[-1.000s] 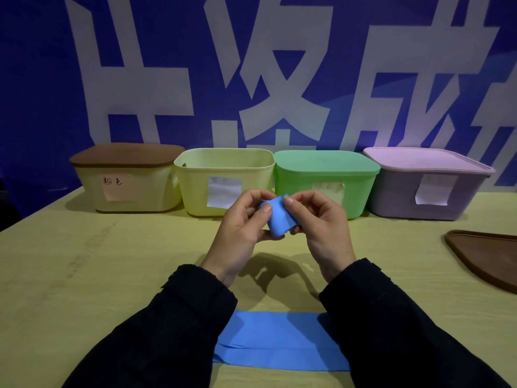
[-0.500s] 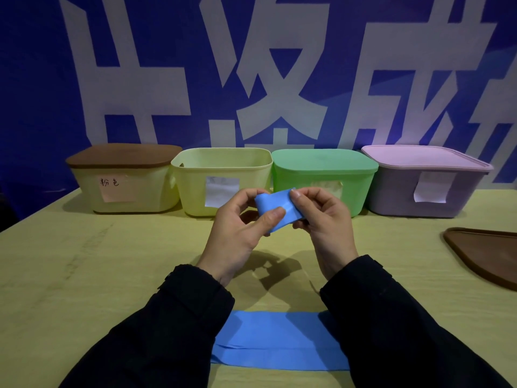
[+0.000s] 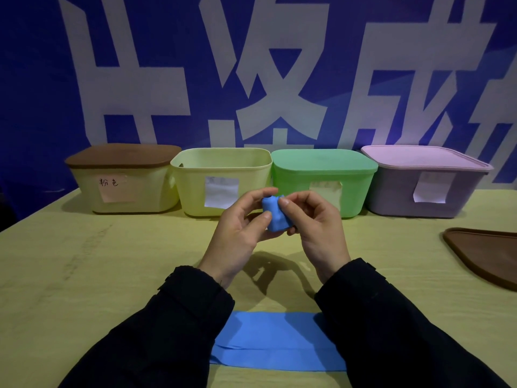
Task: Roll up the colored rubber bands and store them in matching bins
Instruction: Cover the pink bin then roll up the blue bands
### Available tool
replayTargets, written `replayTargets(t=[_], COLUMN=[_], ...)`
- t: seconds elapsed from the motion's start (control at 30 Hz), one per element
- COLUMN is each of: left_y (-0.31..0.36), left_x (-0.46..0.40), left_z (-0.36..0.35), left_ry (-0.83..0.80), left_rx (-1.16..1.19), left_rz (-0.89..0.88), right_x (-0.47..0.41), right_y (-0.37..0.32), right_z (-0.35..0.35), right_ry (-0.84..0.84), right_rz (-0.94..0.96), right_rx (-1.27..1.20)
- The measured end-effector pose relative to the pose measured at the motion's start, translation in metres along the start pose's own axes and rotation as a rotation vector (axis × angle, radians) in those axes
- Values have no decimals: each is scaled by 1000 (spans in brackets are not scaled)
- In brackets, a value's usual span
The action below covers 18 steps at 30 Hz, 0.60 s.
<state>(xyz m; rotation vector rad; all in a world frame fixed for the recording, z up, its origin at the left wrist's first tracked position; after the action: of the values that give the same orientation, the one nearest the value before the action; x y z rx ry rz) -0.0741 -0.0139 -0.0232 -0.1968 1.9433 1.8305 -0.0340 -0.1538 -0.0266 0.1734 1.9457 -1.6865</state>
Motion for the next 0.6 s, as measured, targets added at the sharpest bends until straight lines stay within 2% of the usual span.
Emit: replayTargets(t=[0.23, 0.43, 0.6], left_y=[1, 0, 0], left_x=[-1, -3, -3], left_z=[5, 6, 6], left_ry=[146, 112, 101], left_rx=[-29, -109, -39], left_rz=[-1, 3, 22], right_x=[2, 4, 7], right_y=[-2, -5, -5], right_z=[-4, -3, -3], right_ry=[-117, 0, 46], right_rz=[-4, 83, 196], right_rx=[-68, 45, 257])
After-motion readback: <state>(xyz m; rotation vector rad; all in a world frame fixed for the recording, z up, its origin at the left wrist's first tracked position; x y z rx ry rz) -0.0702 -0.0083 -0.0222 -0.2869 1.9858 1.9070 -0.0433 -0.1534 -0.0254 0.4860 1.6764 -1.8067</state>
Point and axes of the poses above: each hand's wrist, its own x-axis away from the middle knuckle, its own z-axis out of the back of the hand, y = z × x, the point moved 1 cm from there along -x, towards the middle knuckle, and after that the axes turned 12 degrees about -y, right-handed, at the moved point
